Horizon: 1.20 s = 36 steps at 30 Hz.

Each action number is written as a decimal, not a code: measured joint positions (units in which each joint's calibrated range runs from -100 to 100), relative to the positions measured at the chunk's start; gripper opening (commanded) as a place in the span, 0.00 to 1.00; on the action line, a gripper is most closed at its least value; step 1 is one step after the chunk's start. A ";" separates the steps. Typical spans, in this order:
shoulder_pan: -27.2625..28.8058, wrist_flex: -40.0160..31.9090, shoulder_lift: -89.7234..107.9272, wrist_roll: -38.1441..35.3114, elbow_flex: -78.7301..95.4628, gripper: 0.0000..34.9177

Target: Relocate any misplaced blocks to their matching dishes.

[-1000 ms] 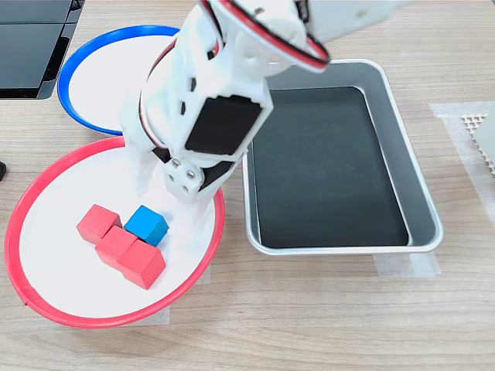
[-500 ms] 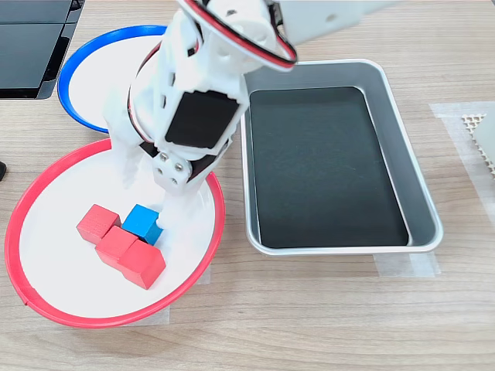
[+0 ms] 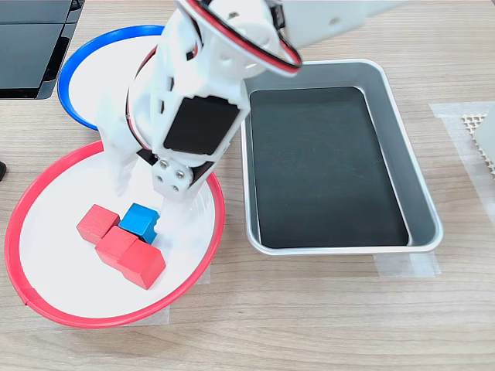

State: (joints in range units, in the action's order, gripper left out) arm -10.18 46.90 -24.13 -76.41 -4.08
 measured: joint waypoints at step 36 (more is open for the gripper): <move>0.80 -1.63 -5.88 -0.34 -3.18 0.31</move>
State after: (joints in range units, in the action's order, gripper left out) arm -9.38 45.27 -30.01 -76.75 -7.26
